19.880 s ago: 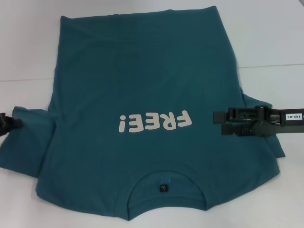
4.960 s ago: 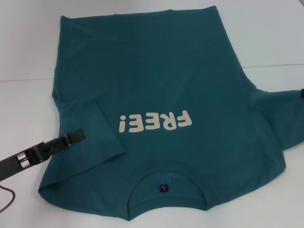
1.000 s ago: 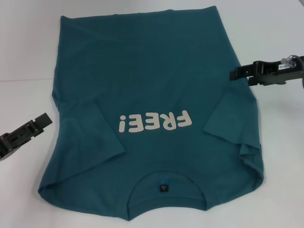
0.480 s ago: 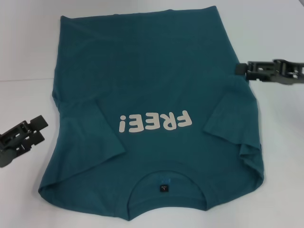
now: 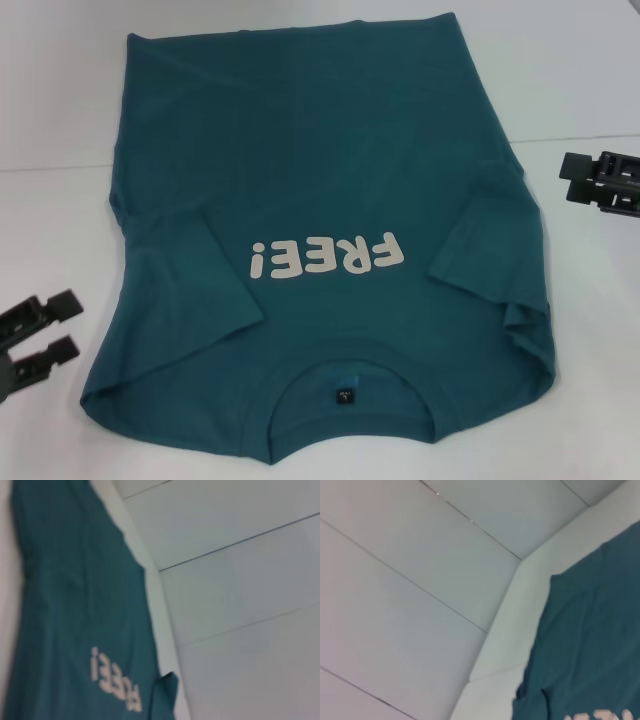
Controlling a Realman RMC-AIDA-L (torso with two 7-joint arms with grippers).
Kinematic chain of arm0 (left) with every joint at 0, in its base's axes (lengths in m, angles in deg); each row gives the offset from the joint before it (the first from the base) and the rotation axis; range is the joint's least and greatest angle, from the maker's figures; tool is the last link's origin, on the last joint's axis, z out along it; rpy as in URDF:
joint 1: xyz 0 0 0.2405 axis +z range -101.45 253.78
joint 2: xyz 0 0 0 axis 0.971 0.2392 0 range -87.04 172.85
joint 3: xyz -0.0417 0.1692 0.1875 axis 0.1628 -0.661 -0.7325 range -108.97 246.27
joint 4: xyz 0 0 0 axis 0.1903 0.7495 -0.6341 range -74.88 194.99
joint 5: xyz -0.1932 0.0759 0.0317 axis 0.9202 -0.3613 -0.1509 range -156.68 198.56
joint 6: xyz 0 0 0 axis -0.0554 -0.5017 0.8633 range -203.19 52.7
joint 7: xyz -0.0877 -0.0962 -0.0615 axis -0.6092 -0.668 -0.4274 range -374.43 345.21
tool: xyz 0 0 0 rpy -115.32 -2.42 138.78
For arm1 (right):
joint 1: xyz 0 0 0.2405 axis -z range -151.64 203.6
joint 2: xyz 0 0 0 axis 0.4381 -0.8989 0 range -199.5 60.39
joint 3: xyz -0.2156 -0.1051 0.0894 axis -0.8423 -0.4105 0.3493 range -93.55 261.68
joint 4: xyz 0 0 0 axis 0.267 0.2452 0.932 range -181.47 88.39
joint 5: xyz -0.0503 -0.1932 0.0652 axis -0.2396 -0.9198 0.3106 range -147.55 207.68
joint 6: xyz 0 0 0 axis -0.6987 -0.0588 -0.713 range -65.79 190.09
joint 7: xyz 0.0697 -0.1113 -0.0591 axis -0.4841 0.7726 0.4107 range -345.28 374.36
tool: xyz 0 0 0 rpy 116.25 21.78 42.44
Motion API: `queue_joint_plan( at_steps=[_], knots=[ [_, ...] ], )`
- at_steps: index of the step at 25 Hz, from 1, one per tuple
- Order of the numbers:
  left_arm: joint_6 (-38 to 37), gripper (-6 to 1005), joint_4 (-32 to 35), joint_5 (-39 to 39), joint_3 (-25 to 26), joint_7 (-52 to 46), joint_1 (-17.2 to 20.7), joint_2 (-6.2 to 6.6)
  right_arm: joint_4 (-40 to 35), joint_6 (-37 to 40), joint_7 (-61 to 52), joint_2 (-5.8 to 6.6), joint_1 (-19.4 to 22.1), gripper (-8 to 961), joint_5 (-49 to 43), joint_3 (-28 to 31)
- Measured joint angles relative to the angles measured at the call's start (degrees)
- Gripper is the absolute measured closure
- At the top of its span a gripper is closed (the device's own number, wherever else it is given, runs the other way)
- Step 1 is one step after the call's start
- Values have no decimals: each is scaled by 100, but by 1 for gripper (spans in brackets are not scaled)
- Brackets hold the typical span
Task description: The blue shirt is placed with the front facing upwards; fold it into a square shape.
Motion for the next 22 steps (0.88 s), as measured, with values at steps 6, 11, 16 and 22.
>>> queue_joint_plan(
  at_steps=[6,11,16,22],
  knots=[
    [-4,102,23,-332,225,-223,75,10,2,-42,-547,143,-365,178,-533,-13],
    [53,103,58,-668,287,-330,76,23,6,-186,-691,182,-677,177,-1029,-39],
    [219,103,87,-1257,261,-228,-50,72,9,-208,-728,190,-805,177,-1276,-26],
    [694,104,43,-1631,87,-125,-210,92,9,-208,-727,196,-779,177,-1260,6]
  ],
)
